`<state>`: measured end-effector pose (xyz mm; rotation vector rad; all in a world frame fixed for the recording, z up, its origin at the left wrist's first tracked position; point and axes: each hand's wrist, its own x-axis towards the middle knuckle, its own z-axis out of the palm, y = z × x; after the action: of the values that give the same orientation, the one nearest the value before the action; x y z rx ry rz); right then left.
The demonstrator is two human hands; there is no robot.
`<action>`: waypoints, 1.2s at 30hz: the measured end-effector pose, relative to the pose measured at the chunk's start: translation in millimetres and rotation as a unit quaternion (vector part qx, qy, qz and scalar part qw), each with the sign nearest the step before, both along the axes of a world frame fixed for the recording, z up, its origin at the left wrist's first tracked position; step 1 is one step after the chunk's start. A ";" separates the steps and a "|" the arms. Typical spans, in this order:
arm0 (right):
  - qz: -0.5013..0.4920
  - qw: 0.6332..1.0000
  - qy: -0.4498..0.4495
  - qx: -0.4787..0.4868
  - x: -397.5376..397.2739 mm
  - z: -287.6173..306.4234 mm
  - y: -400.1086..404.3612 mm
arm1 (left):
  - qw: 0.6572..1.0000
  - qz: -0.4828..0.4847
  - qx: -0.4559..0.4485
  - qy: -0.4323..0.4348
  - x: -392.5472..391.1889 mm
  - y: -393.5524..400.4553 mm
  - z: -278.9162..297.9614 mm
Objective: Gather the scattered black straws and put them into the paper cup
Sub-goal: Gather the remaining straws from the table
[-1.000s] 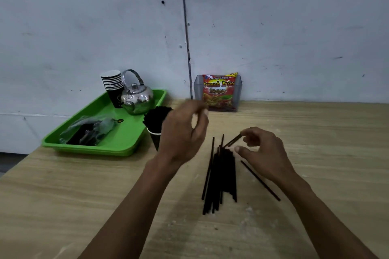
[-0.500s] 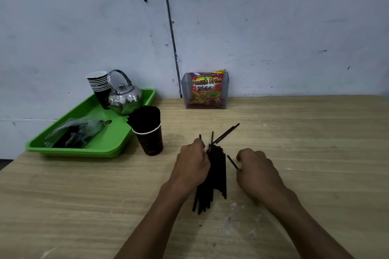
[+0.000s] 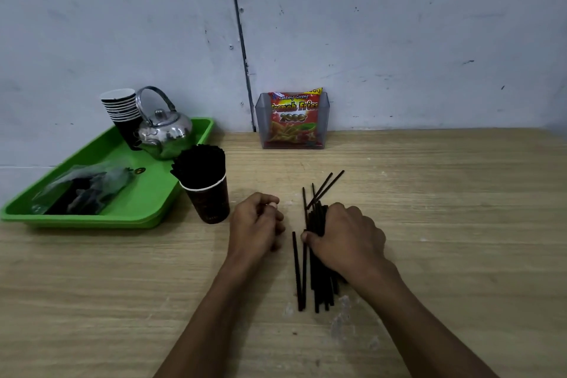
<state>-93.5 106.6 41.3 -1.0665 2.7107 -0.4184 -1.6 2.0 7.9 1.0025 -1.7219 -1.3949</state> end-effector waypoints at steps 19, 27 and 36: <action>-0.043 0.975 -0.184 -0.121 -31.1 -4.6 0.4 | 1.000 -0.009 -0.022 0.009 0.9 -0.3 -6.0; -0.034 0.950 -0.253 -0.179 -44.2 -10.5 12.0 | 0.999 -0.011 -0.030 0.009 2.4 2.5 -6.5; -0.040 0.861 -0.409 -0.299 -54.0 -3.7 20.0 | 0.999 -0.007 -0.045 0.010 2.7 5.3 -5.9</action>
<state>-147.5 126.6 37.6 -0.6370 1.8707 -1.4190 1.2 7.3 2.0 0.9256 -1.7635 -1.3210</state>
